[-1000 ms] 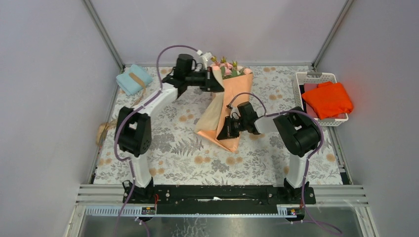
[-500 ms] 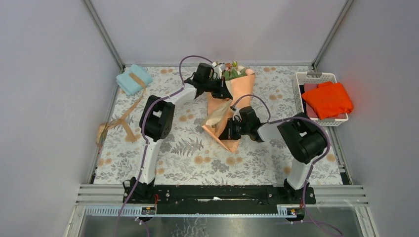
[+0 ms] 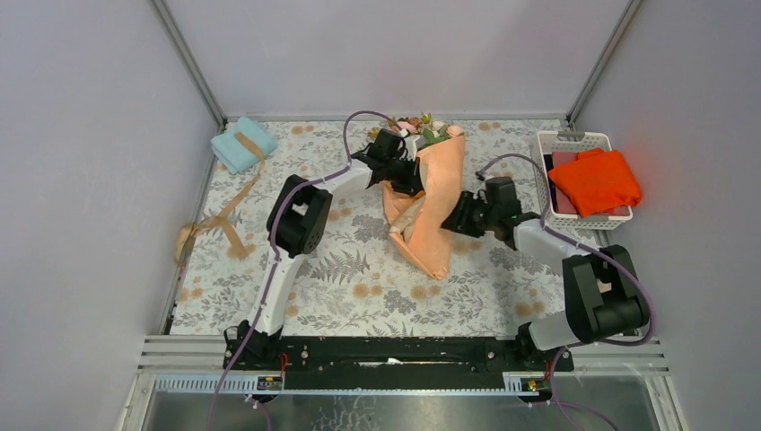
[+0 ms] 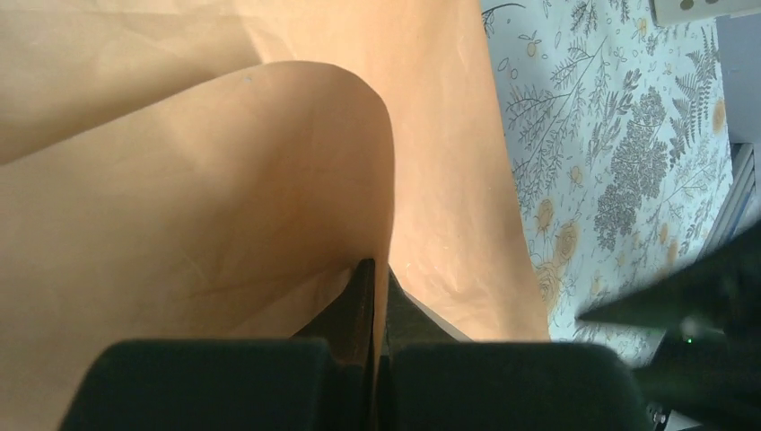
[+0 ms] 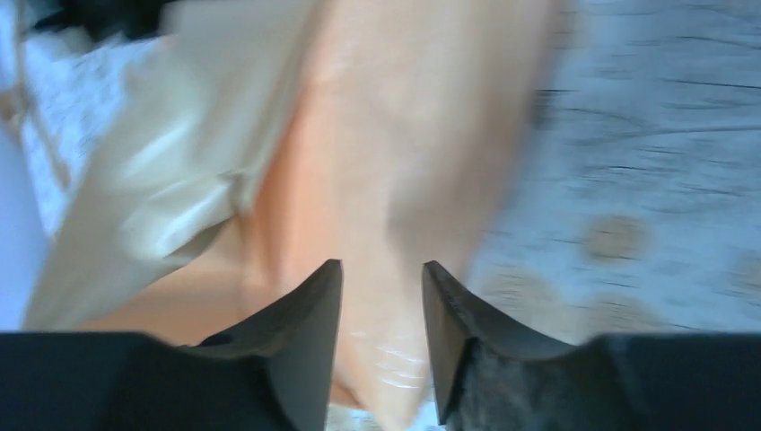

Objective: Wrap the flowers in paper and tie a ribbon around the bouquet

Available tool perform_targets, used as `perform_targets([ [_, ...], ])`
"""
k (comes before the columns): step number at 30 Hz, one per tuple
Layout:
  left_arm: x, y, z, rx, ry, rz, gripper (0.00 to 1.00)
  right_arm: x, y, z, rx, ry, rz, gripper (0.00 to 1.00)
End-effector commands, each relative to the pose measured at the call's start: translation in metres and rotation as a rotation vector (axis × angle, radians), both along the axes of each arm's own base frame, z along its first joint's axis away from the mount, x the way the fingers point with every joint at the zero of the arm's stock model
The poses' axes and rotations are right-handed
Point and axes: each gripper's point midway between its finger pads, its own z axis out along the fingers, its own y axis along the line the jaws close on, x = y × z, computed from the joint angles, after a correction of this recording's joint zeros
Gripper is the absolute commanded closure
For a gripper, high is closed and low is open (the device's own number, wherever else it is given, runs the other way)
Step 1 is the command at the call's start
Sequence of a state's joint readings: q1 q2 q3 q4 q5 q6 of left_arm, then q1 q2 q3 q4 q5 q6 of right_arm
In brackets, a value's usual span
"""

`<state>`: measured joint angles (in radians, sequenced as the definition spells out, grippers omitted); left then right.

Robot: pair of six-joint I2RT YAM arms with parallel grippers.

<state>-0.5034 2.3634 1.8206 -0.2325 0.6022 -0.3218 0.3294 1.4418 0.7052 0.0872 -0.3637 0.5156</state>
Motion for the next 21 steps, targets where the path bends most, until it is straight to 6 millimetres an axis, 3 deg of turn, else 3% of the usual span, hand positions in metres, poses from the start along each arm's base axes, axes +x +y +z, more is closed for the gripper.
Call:
perform_targets([
  [1,0.005,0.004,0.002,0.03,-0.045,0.001,1.0,0.017,-0.051,-0.025,-0.104,0.093,-0.058,0.5],
  [3,0.005,0.003,0.007,0.028,-0.05,0.003,1.0,0.03,-0.051,-0.037,-0.127,0.128,-0.011,0.46],
  [6,0.003,0.002,0.015,0.024,-0.055,0.001,1.0,0.044,-0.04,-0.053,-0.094,0.158,0.047,0.48],
  [8,0.0,0.002,0.027,0.015,-0.057,0.003,1.0,0.049,-0.037,-0.064,-0.084,0.174,0.05,0.6],
  [9,-0.002,0.001,0.035,0.003,-0.058,0.001,1.0,0.051,-0.034,-0.067,-0.07,0.177,0.05,0.73],
  [11,-0.009,-0.005,0.053,-0.025,-0.061,-0.012,1.0,0.055,-0.021,-0.067,-0.007,0.163,0.071,0.87],
  [15,-0.018,-0.02,0.078,-0.062,-0.087,-0.034,1.0,0.057,0.012,-0.064,0.034,0.146,0.138,0.96],
  [18,-0.02,-0.026,0.072,-0.06,-0.078,-0.034,1.0,0.057,0.038,-0.053,0.06,0.111,0.19,0.97],
  [21,-0.016,-0.025,0.048,-0.018,-0.054,-0.011,1.0,0.06,0.046,-0.043,0.093,0.086,0.181,0.96],
])
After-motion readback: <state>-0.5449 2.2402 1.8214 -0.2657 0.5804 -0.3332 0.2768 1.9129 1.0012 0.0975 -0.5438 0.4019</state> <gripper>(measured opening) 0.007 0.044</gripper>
